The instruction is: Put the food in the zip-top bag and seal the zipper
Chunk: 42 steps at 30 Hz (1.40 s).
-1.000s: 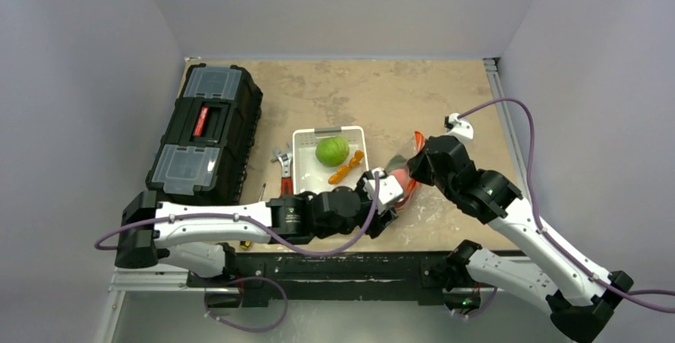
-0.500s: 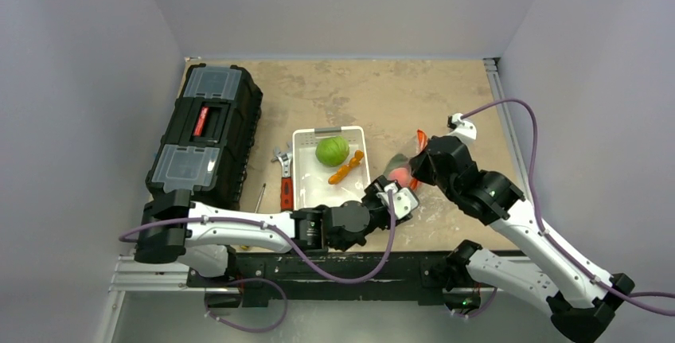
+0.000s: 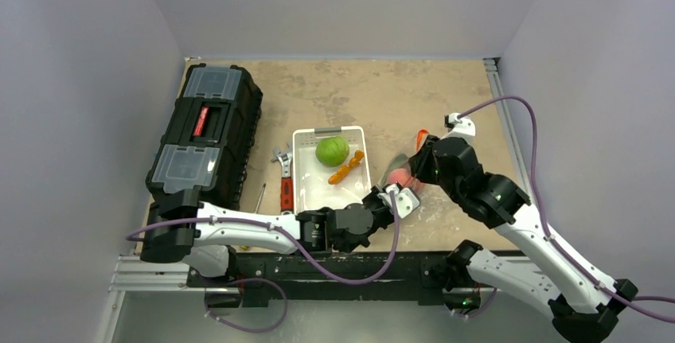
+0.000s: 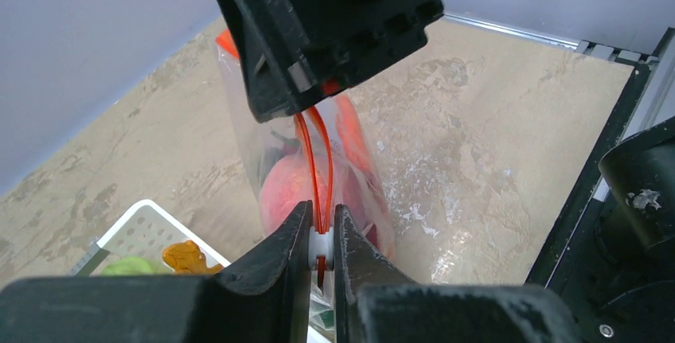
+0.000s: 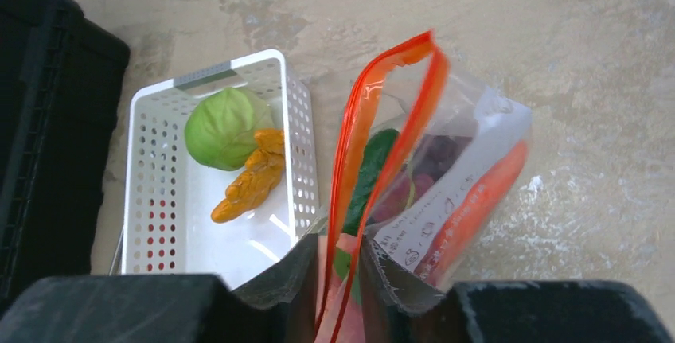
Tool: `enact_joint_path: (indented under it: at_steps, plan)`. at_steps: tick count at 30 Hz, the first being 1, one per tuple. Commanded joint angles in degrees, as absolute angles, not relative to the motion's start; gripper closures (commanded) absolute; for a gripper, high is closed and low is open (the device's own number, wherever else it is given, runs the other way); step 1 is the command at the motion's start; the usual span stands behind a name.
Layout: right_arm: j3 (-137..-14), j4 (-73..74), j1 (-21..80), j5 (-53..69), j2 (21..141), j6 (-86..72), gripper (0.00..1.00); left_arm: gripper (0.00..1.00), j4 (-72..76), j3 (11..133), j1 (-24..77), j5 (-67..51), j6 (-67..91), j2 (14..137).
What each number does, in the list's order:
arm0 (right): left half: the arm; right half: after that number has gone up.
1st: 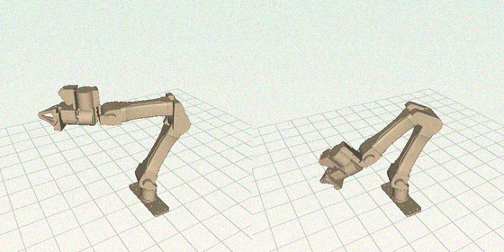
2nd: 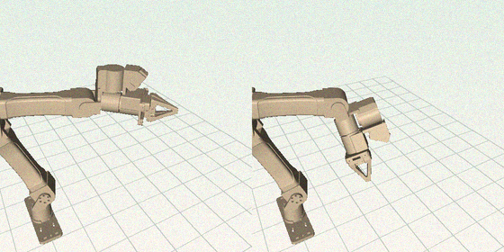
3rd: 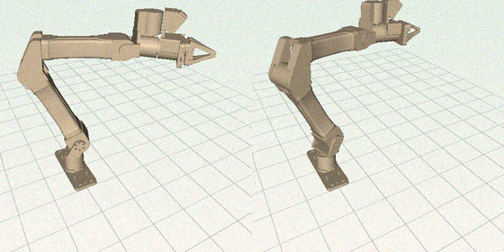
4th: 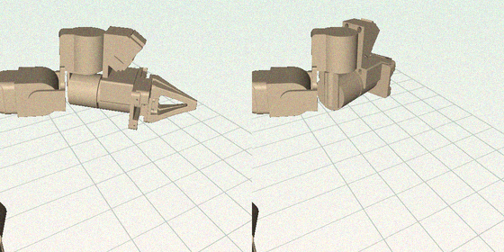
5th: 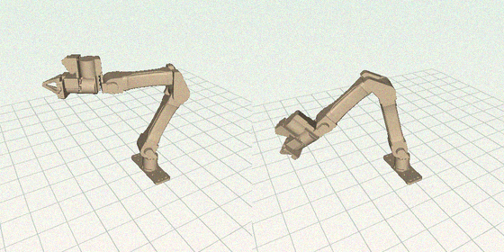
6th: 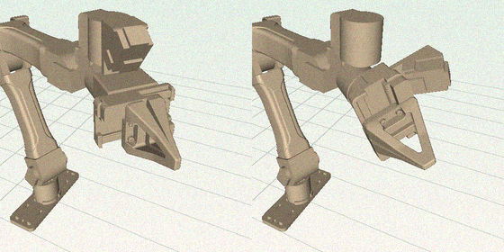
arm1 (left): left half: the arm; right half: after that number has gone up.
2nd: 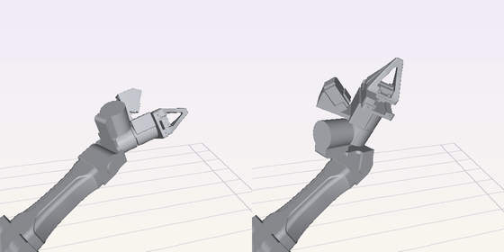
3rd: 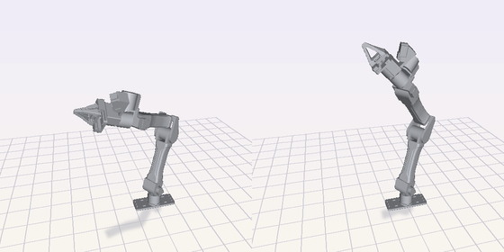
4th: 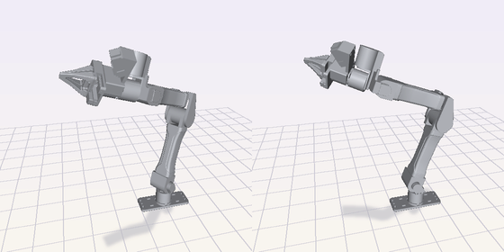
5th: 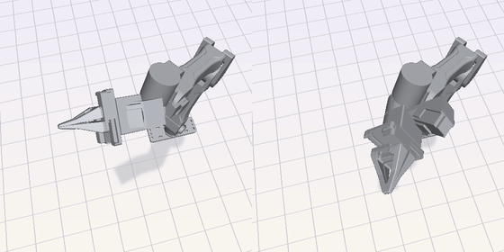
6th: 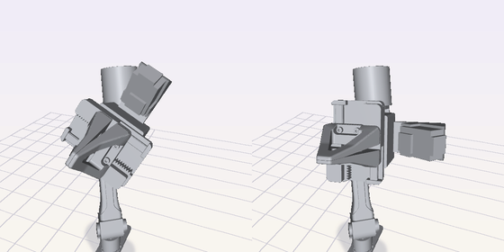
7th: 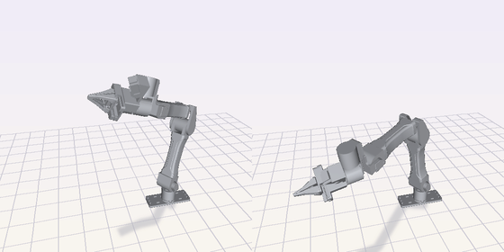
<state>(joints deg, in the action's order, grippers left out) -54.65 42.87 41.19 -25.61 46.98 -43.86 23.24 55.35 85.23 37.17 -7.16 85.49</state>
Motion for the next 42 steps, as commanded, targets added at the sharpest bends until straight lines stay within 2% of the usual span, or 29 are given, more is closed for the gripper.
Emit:
enact_joint_path:
  at_steps: [1, 5, 8, 10, 12, 19, 22, 24, 27, 32, 38, 42]
  plan:
    - [-58.6, 39.3, 41.2, -21.9, 43.2, -30.3, 0.66, 1.00, 29.2, 52.4, 85.3, 39.9, -5.7, 82.9]
    - [-59.6, 42.3, 41.2, -21.6, 40.9, -27.4, 0.39, 1.00, 31.7, 49.1, 85.0, 39.3, -3.0, 80.8]
    - [-59.9, 43.1, 41.3, -16.8, 39.9, -27.5, 0.15, 1.00, 34.3, 47.4, 84.9, 38.2, -1.4, 80.3]
    - [-61.1, 44.5, 41.3, -12.2, 40.7, -26.1, 0.05, 1.00, 35.2, 46.9, 84.9, 37.7, -0.6, 80.1]
    - [-63.1, 46.4, 41.3, -11.6, 41.6, -25.7, 0.01, 1.00, 36.5, 46.3, 84.9, 37.2, -0.5, 79.7]
    - [-66.3, 50.7, 41.3, -16.7, 44.8, -46.1, 0.01, 1.00, 37.1, 46.0, 84.9, 37.5, 1.3, 78.9]
    - [-67.0, 52.1, 41.3, -17.5, 48.0, -48.9, 0.01, 1.00, 37.3, 45.8, 84.9, 38.1, 2.1, 78.7]
    - [-67.3, 52.6, 41.3, -18.7, 49.3, -49.0, 0.01, 1.00, 37.2, 45.3, 84.9, 37.7, 2.7, 78.0]
    - [-68.6, 54.0, 41.3, -27.3, 49.9, -47.3, 0.01, 1.00, 36.3, 44.6, 84.9, 37.3, 3.4, 76.6]
    - [-69.6, 50.2, 41.3, -24.6, 52.2, -41.6, 0.07, 1.00, 35.4, 43.7, 84.9, 35.0, 5.2, 74.9]
    - [-70.3, 52.2, 41.3, -30.9, 56.8, -37.1, 0.09, 1.00, 33.2, 45.5, 84.9, 32.9, 8.0, 75.2]
    - [-69.3, 50.4, 41.3, -28.8, 58.4, -35.4, 0.19, 1.00, 32.0, 47.1, 84.9, 31.8, 8.4, 76.5]
